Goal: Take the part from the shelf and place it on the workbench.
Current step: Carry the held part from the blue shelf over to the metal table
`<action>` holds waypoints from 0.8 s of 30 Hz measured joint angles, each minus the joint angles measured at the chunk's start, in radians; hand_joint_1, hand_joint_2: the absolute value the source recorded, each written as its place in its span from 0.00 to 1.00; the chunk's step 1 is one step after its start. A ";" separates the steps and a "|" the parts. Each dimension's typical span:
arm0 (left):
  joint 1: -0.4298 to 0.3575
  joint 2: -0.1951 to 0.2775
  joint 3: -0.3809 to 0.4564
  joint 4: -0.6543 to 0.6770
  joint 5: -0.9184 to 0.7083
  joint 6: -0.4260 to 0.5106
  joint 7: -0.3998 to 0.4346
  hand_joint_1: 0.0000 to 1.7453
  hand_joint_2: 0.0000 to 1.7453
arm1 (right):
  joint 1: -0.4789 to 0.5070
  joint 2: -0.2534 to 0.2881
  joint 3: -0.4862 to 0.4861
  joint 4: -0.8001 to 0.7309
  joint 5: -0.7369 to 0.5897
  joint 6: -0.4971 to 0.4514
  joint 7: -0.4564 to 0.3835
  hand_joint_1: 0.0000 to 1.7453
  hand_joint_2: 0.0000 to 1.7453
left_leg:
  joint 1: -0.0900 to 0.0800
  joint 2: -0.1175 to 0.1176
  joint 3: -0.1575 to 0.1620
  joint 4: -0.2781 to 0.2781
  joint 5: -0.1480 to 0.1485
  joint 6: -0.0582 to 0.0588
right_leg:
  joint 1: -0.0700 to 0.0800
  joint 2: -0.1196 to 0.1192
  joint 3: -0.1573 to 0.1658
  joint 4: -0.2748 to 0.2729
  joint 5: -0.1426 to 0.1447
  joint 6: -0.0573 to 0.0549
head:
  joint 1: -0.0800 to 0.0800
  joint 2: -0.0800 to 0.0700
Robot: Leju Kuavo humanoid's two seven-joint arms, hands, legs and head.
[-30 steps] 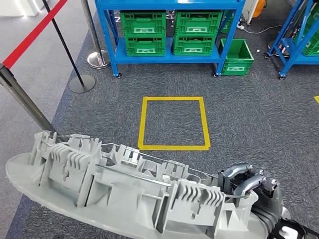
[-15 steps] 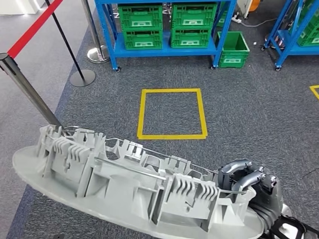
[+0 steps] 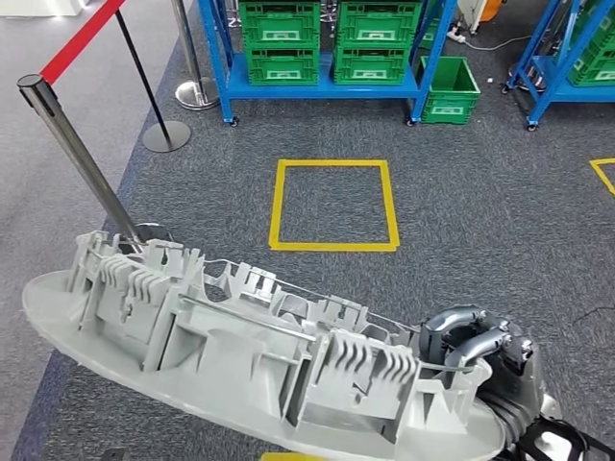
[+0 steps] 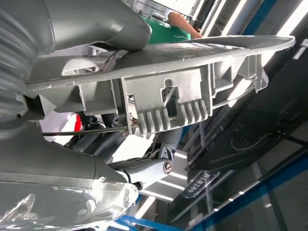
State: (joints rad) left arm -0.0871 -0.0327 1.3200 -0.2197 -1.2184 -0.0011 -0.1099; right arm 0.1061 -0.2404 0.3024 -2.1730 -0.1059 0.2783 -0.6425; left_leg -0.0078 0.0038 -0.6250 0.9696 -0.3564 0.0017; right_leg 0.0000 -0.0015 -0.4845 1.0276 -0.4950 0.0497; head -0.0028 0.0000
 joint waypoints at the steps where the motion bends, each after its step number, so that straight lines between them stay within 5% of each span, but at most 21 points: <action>1: 0.000 0.000 0.000 0.000 0.000 0.001 0.000 0.00 0.00 | -0.001 0.000 0.001 0.000 0.002 -0.004 -0.002 1.00 1.00 | 0.000 0.000 -0.002 0.000 0.009 -0.005 | 0.002 0.001 0.018 -0.035 -0.014 -0.004 | 0.000 0.000; 4: 0.000 0.001 0.000 0.000 0.002 0.010 -0.004 0.00 0.00 | -0.002 -0.001 0.002 -0.001 0.019 -0.023 -0.013 1.00 1.00 | 0.003 0.000 -0.011 0.000 0.014 -0.024 | 0.003 0.001 0.001 -0.044 0.001 -0.027 | 0.001 0.000; 6: 0.002 0.000 0.000 0.000 0.003 0.017 -0.006 0.00 0.00 | -0.002 -0.002 0.004 -0.006 0.033 -0.033 -0.020 1.00 1.00 | 0.006 -0.001 -0.035 0.053 -0.058 -0.036 | -0.001 0.004 -0.020 -0.047 0.023 -0.040 | -0.003 0.000; 8: 0.002 0.001 0.000 0.000 0.003 0.023 -0.007 0.00 0.00 | -0.003 -0.002 0.007 -0.012 0.046 -0.040 -0.025 1.00 1.00 | 0.008 -0.001 -0.073 0.176 -0.157 -0.046 | -0.001 0.012 -0.046 -0.046 0.047 -0.044 | -0.007 0.000; 9: 0.001 0.002 0.000 0.000 0.003 0.024 -0.007 0.00 0.00 | -0.003 -0.002 0.011 -0.015 0.053 -0.043 -0.028 1.00 1.00 | 0.009 -0.001 -0.087 0.236 -0.180 -0.049 | -0.001 0.017 -0.059 -0.045 0.059 -0.043 | -0.007 0.000; 11: 0.001 0.003 0.000 0.000 0.003 0.025 -0.009 0.00 0.00 | -0.003 -0.002 0.019 -0.022 0.068 -0.051 -0.034 1.00 1.00 | 0.010 -0.002 -0.073 0.276 -0.162 -0.050 | -0.001 0.031 -0.088 -0.044 0.081 -0.039 | -0.007 0.000; 13: 0.001 0.003 0.000 0.000 0.003 0.025 -0.009 0.00 0.00 | -0.003 -0.004 0.027 -0.031 0.080 -0.063 -0.039 1.00 1.00 | 0.012 -0.019 0.011 0.180 -0.118 -0.049 | -0.003 0.048 -0.109 -0.042 0.099 -0.032 | -0.007 0.000; 15: 0.001 0.003 0.000 0.000 0.003 0.026 -0.010 0.00 0.00 | -0.004 -0.009 0.034 -0.042 0.091 -0.080 -0.042 1.00 1.00 | 0.017 -0.061 0.102 0.050 -0.111 -0.042 | -0.002 0.064 -0.125 -0.037 0.112 -0.024 | -0.007 0.000; 16: 0.001 0.003 0.000 0.000 0.003 0.027 -0.011 0.00 0.00 | -0.005 -0.011 0.037 -0.046 0.095 -0.088 -0.042 1.00 1.00 | 0.018 -0.076 0.126 0.013 -0.117 -0.037 | -0.001 0.072 -0.132 -0.035 0.119 -0.019 | -0.007 0.000; 18: 0.001 0.002 0.000 0.000 0.003 0.027 -0.012 0.00 0.00 | -0.004 -0.016 0.039 -0.051 0.100 -0.096 -0.042 1.00 1.00 | 0.017 -0.066 0.130 -0.002 -0.120 -0.022 | -0.003 0.090 -0.143 -0.034 0.133 -0.008 | -0.007 0.000; 21: 0.001 0.001 0.000 0.000 0.003 0.027 -0.014 0.00 0.00 | -0.002 -0.025 0.044 -0.054 0.102 -0.099 -0.042 1.00 1.00 | 0.018 -0.029 0.123 -0.005 -0.109 0.002 | -0.005 0.057 -0.178 0.030 0.091 0.006 | 0.000 0.000; 24: 0.005 0.002 0.000 0.000 0.002 0.027 -0.018 0.00 0.00 | -0.003 -0.031 0.049 -0.055 0.112 -0.105 -0.041 1.00 1.00 | 0.015 0.007 0.112 -0.004 -0.100 0.010 | -0.007 0.014 -0.256 0.230 -0.014 0.016 | 0.007 0.000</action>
State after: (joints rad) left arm -0.0820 -0.0311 1.3199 -0.2197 -1.2168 0.0258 -0.1274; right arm 0.1031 -0.2714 0.3518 -2.2282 0.0057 0.1735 -0.6837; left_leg 0.0070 0.0109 -0.5133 0.9655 -0.4565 0.0114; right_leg -0.0070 0.0126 -0.7404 1.2580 -0.5092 0.0659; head 0.0044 0.0000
